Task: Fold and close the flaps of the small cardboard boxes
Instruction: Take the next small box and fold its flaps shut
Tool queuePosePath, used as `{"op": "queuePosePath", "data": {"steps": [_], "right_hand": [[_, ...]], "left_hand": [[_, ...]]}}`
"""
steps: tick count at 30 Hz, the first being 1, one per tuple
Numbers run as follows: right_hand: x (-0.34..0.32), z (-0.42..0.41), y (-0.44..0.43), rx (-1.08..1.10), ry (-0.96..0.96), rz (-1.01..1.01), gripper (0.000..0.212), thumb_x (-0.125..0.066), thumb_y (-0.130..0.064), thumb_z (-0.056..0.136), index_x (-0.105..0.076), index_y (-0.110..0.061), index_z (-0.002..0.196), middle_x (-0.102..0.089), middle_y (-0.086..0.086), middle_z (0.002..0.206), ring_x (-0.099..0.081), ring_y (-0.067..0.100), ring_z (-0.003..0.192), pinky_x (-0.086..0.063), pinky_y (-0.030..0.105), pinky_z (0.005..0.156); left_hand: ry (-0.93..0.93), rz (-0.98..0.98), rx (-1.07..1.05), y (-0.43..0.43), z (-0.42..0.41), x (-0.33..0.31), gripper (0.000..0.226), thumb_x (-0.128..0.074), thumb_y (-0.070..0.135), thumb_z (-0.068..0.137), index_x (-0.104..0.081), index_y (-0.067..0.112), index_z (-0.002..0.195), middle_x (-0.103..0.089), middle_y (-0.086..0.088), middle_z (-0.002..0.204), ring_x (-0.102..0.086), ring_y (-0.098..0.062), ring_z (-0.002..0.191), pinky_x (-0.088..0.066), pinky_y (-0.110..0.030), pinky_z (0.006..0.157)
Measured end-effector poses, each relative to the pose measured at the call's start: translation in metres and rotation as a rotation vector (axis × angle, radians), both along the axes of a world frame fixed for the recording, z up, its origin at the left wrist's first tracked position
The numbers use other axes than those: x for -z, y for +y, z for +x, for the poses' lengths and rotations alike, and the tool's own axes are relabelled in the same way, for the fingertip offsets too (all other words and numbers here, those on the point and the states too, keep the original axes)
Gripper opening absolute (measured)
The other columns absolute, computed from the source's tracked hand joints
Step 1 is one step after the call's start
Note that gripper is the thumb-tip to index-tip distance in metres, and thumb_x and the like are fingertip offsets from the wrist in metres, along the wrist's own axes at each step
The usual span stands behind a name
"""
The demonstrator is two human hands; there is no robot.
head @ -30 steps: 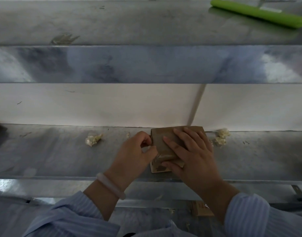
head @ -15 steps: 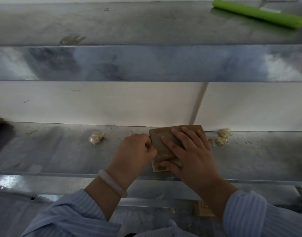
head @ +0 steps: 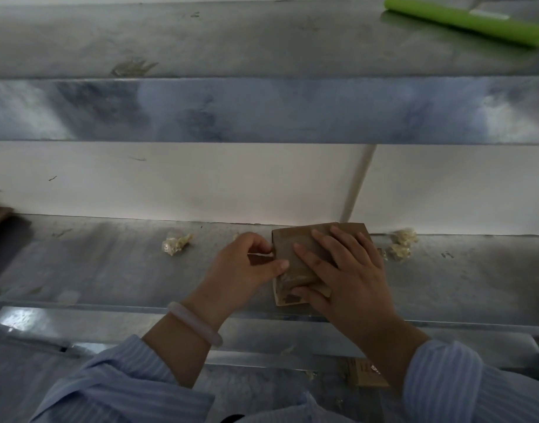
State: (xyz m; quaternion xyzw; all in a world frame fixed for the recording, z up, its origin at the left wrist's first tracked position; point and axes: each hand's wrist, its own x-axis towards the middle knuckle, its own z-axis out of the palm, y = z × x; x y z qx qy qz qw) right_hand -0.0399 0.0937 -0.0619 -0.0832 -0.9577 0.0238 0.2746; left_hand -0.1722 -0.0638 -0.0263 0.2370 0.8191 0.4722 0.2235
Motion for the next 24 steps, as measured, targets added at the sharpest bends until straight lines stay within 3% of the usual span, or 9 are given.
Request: {"op": "queuePosePath", "data": {"steps": [5,10,14,18,24], "right_hand": [[0.000,0.000,0.000,-0.001,-0.017,-0.018,0.058,-0.057,-0.064,0.080,-0.058,-0.036,0.130,-0.056,0.001,0.136,-0.048,0.028,0.129,-0.034,0.053,0.107],[-0.001,0.000,-0.001,-0.020,-0.024,-0.008,0.058,-0.058,-0.064,0.079,-0.059,-0.036,0.129,-0.057,0.001,0.135,-0.048,0.028,0.129,-0.035,0.055,0.106],[0.000,0.001,-0.001,-0.022,-0.024,-0.006,0.059,-0.059,-0.064,0.077,-0.058,-0.036,0.129,-0.056,0.001,0.135,-0.047,0.028,0.130,-0.034,0.055,0.106],[0.000,0.000,-0.001,-0.029,-0.015,0.004,0.058,-0.063,-0.062,0.077,-0.060,-0.035,0.128,-0.058,0.001,0.133,-0.049,0.029,0.128,-0.036,0.056,0.103],[0.000,0.000,-0.005,-0.019,0.016,0.036,0.054,-0.059,-0.063,0.081,-0.063,-0.033,0.126,-0.061,0.000,0.130,-0.051,0.028,0.126,-0.036,0.056,0.104]], "left_hand": [[-0.164,0.052,-0.003,-0.003,-0.004,-0.001,0.028,-0.082,0.021,0.071,-0.064,0.016,0.093,-0.069,-0.002,0.100,-0.069,-0.018,0.091,-0.055,-0.046,0.087],[0.044,-0.066,0.072,-0.005,-0.005,-0.008,0.017,-0.077,0.019,0.073,-0.062,0.021,0.079,-0.070,0.005,0.091,-0.068,-0.006,0.082,-0.055,-0.034,0.079],[0.129,-0.198,0.166,-0.003,-0.005,-0.017,0.017,-0.075,0.022,0.070,-0.060,0.022,0.079,-0.068,0.003,0.085,-0.066,-0.010,0.078,-0.053,-0.032,0.069],[0.351,-0.368,0.249,0.003,-0.001,-0.032,0.018,-0.071,0.028,0.072,-0.063,0.016,0.082,-0.064,0.001,0.082,-0.057,-0.009,0.073,-0.043,-0.025,0.062],[0.527,-0.413,0.221,0.006,0.008,-0.037,0.018,-0.063,0.029,0.075,-0.058,0.015,0.066,-0.059,-0.002,0.066,-0.055,-0.014,0.064,-0.038,-0.026,0.054]]}}
